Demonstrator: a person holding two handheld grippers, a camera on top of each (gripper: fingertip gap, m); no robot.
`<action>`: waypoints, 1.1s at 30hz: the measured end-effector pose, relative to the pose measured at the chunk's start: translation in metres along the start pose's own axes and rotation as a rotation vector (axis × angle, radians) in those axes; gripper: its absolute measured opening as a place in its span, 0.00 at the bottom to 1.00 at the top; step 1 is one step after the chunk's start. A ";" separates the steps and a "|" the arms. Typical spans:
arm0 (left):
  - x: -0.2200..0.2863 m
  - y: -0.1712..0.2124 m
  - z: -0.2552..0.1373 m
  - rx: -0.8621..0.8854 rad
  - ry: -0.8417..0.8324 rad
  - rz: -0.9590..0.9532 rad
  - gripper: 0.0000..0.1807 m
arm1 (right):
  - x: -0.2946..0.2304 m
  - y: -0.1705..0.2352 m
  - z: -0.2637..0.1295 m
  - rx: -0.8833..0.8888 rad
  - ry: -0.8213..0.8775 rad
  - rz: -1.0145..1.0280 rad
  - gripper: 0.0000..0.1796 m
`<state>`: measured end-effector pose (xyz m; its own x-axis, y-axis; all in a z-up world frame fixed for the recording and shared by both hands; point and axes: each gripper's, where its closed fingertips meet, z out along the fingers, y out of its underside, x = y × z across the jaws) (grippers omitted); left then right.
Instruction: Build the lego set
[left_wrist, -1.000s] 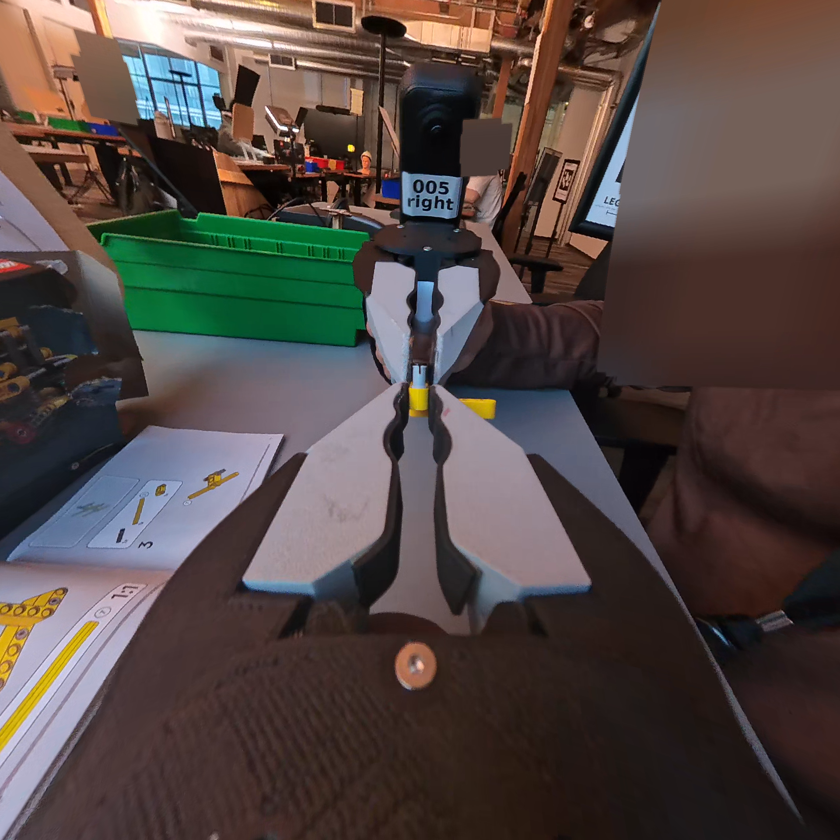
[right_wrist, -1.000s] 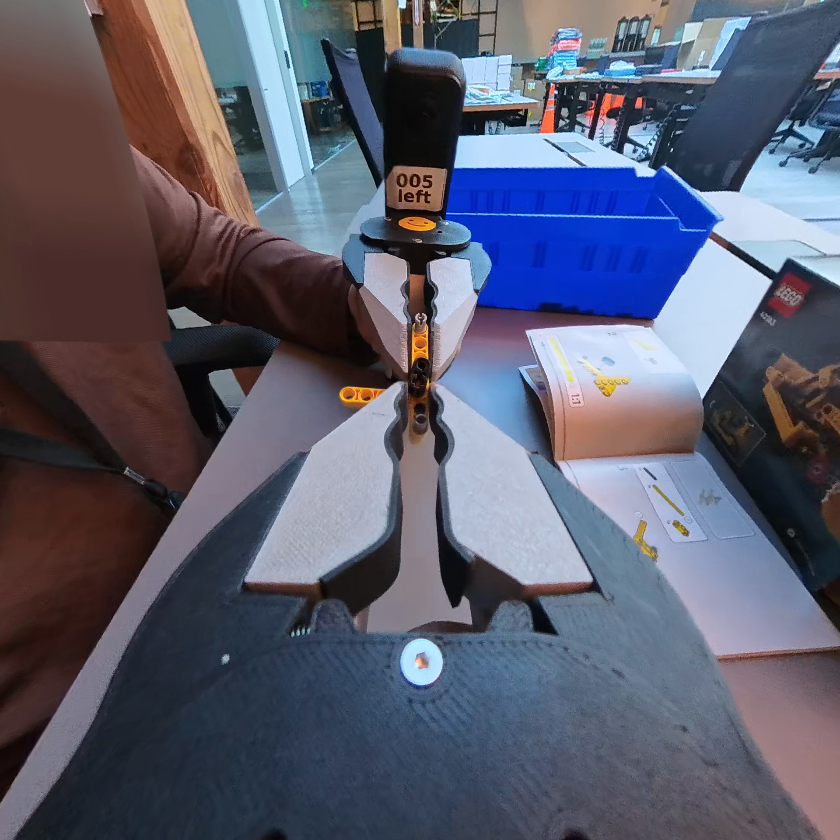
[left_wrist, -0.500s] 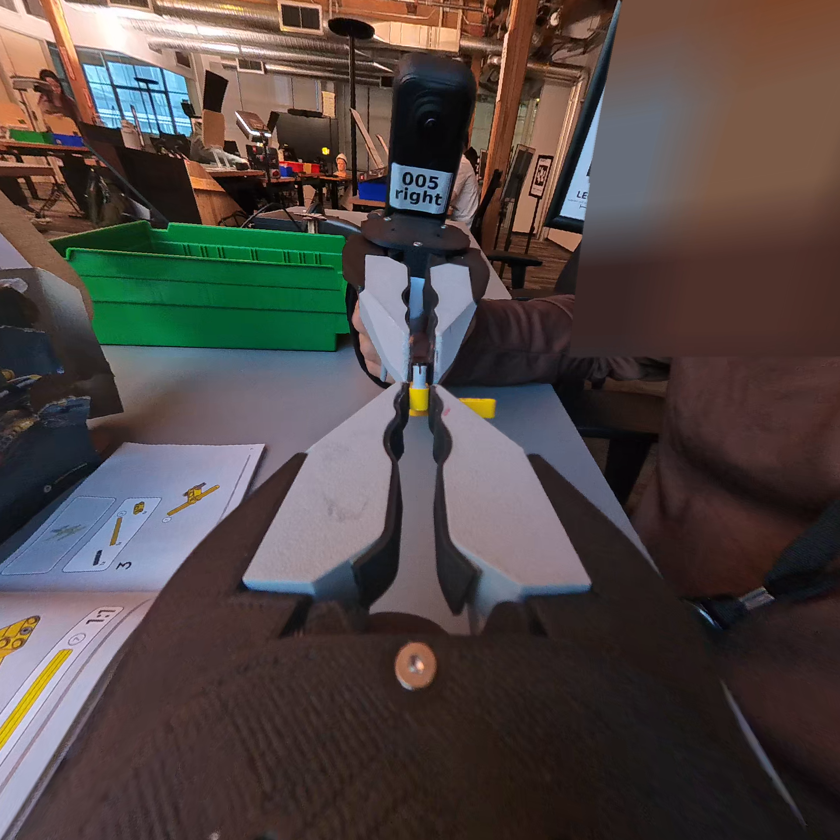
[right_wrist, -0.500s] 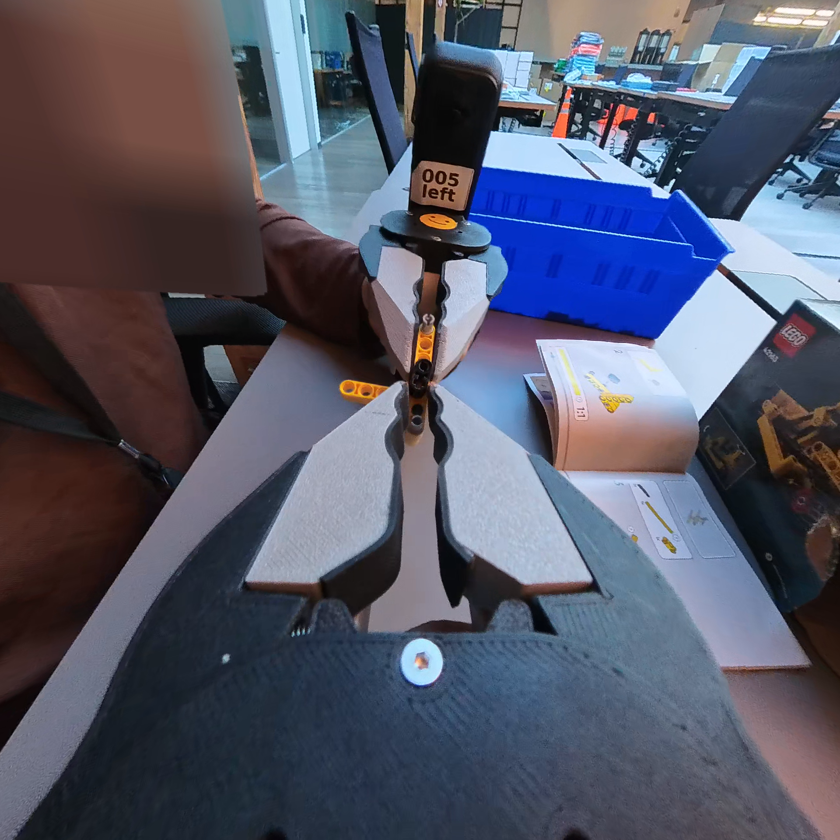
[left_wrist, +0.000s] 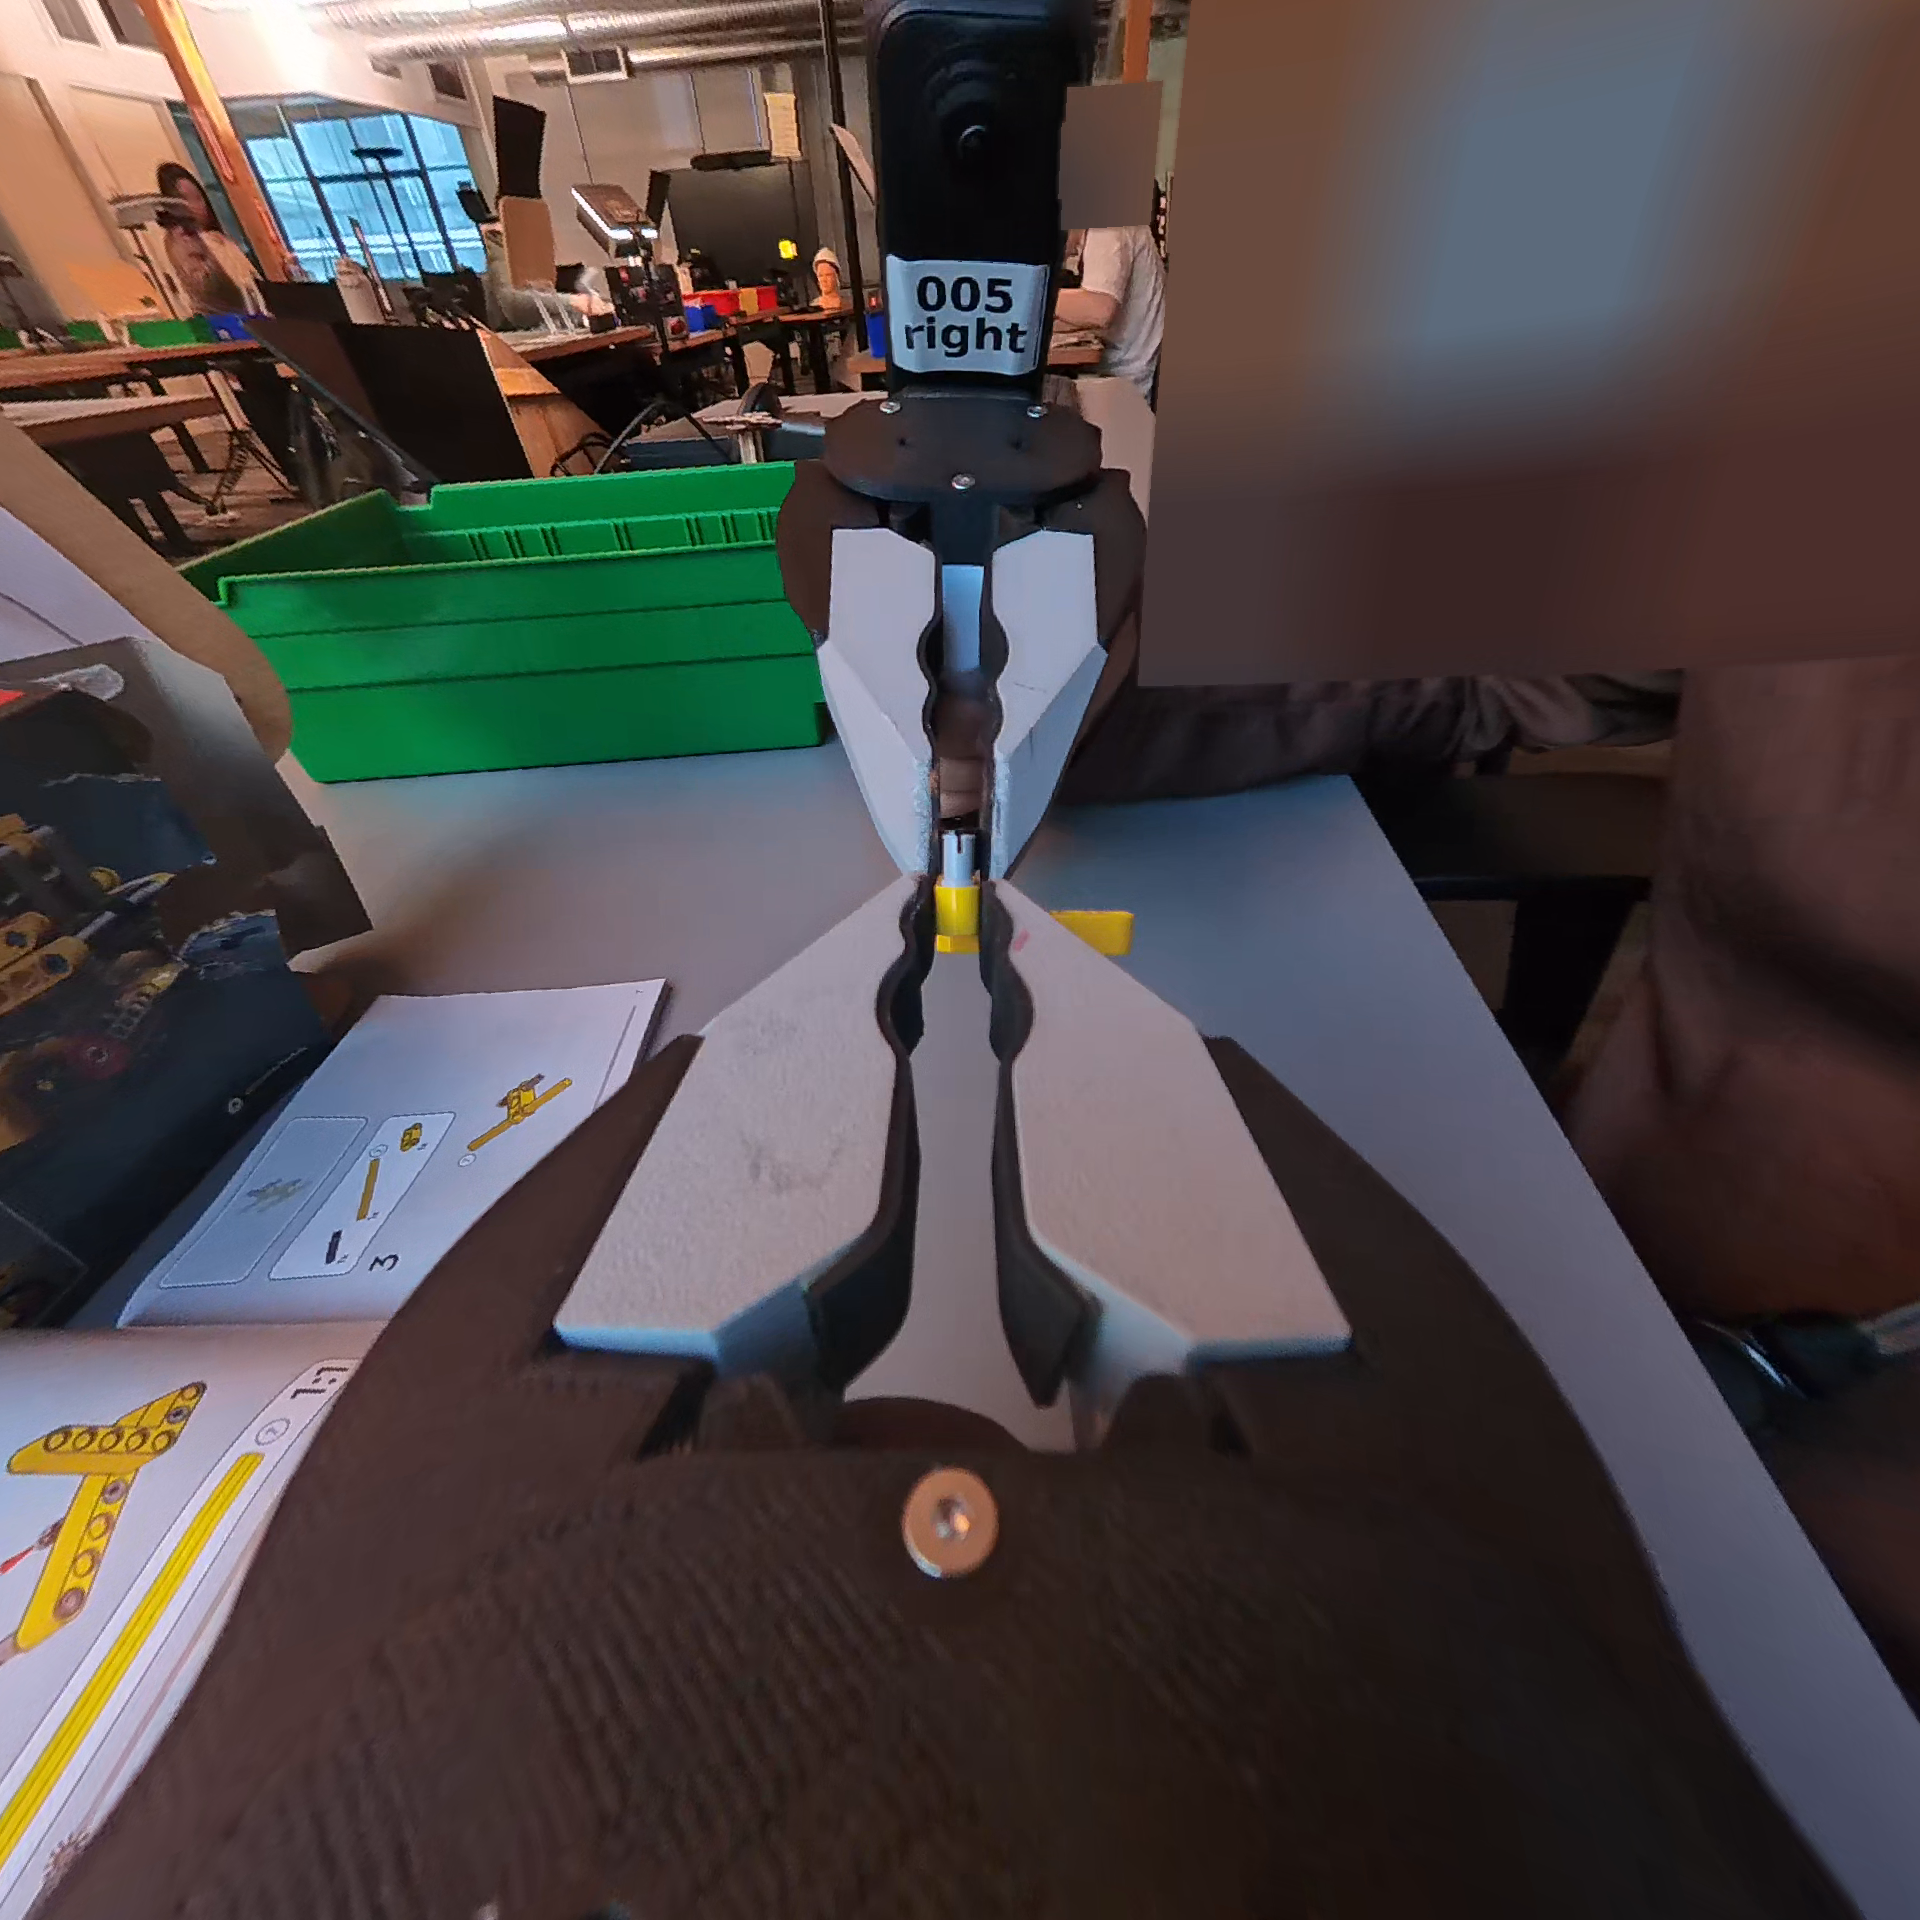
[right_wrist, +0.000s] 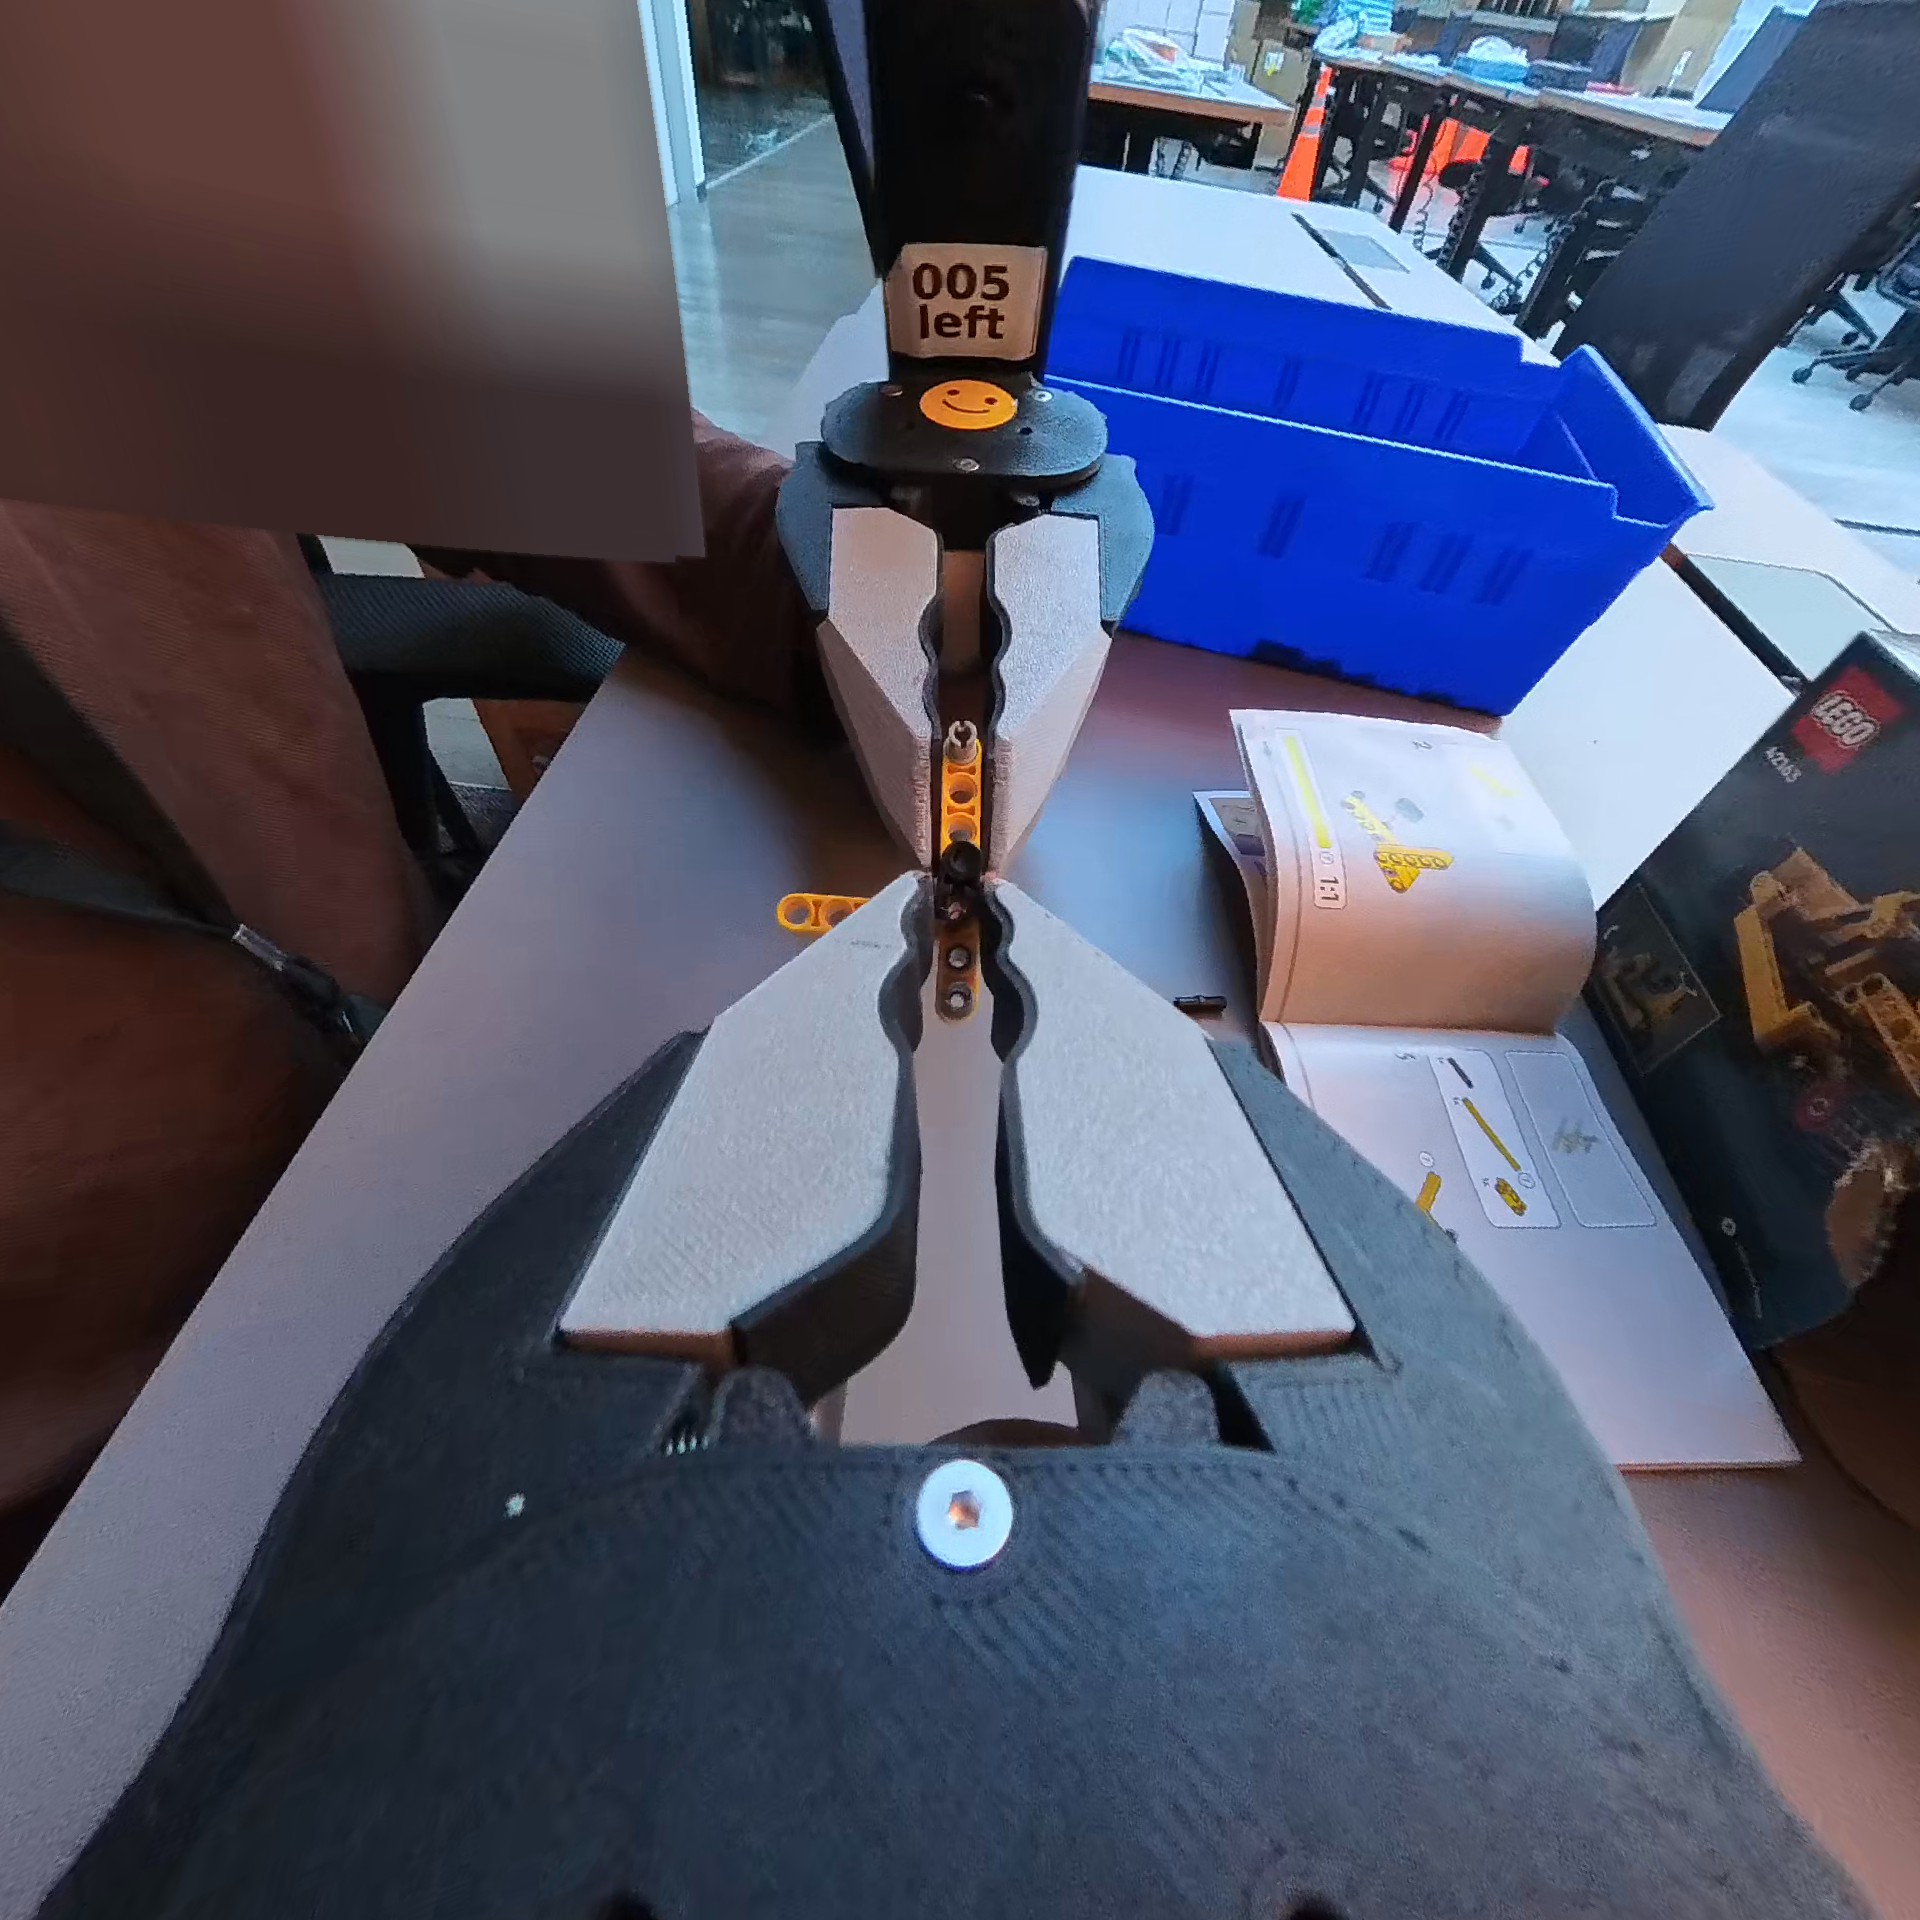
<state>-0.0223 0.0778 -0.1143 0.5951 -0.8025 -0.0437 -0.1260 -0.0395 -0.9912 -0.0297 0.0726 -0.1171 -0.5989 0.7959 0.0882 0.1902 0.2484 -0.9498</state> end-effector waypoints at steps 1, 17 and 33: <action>0.001 0.000 0.000 -0.002 0.004 -0.001 0.03 | -0.001 0.000 0.000 -0.003 0.001 -0.010 0.03; -0.007 -0.008 -0.004 0.051 -0.026 -0.028 0.03 | 0.007 -0.008 -0.010 0.053 0.033 -0.009 0.07; -0.016 -0.010 -0.006 0.075 -0.055 -0.093 0.03 | 0.023 -0.008 -0.009 0.062 0.116 0.058 0.08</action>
<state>-0.0353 0.0872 -0.1026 0.6444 -0.7634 0.0440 -0.0099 -0.0659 -0.9978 -0.0382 0.0943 -0.1044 -0.4941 0.8671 0.0634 0.1710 0.1684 -0.9708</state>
